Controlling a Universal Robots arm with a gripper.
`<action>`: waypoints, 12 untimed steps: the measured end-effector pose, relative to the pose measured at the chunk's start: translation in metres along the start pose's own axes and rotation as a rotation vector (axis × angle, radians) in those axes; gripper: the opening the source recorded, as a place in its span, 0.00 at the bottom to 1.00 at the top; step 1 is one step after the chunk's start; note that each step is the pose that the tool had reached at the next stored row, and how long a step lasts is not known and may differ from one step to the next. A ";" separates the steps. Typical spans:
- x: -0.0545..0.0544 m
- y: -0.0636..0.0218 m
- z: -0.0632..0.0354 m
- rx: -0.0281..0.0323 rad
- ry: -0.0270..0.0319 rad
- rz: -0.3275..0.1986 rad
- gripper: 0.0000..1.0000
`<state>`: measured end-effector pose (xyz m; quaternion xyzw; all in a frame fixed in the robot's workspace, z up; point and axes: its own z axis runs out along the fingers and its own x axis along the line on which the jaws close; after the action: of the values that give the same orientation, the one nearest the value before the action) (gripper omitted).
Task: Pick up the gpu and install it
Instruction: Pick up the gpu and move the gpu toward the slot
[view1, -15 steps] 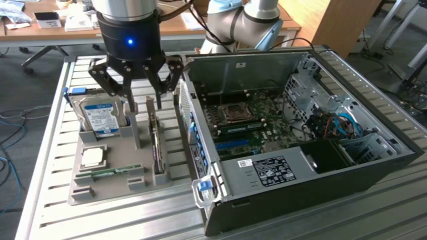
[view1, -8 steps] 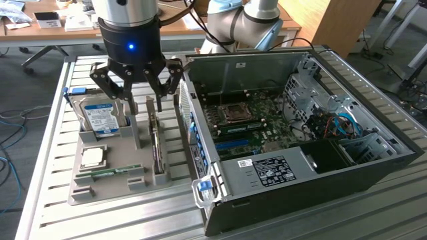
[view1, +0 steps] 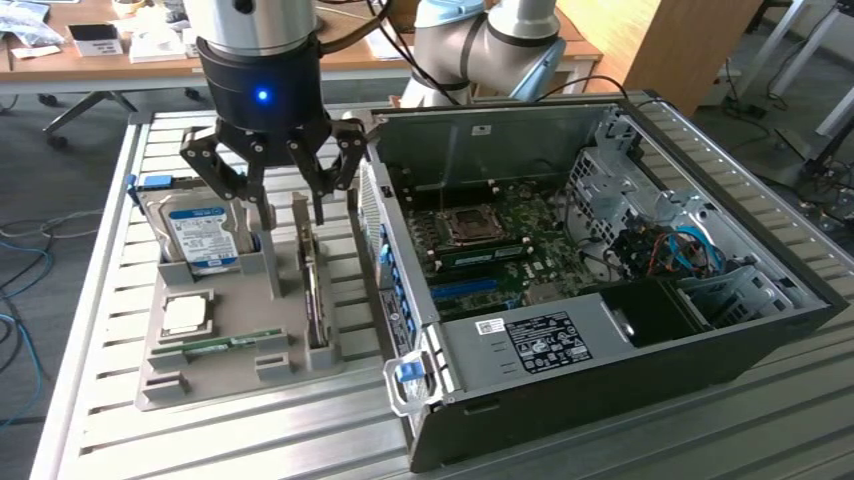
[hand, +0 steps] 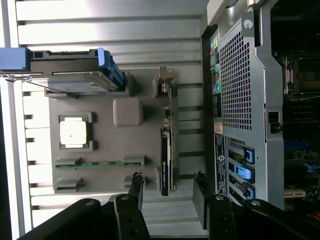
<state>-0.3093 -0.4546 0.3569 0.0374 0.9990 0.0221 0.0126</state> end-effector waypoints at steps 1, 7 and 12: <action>0.000 0.0000 0.0005 0.0000 0.0000 0.000 0.53; 0.000 -0.0002 0.0039 0.0003 0.0003 0.000 0.53; 0.000 -0.0002 0.0044 0.0002 0.0002 0.000 0.53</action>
<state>-0.3093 -0.4546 0.3524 0.0374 0.9990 0.0220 0.0125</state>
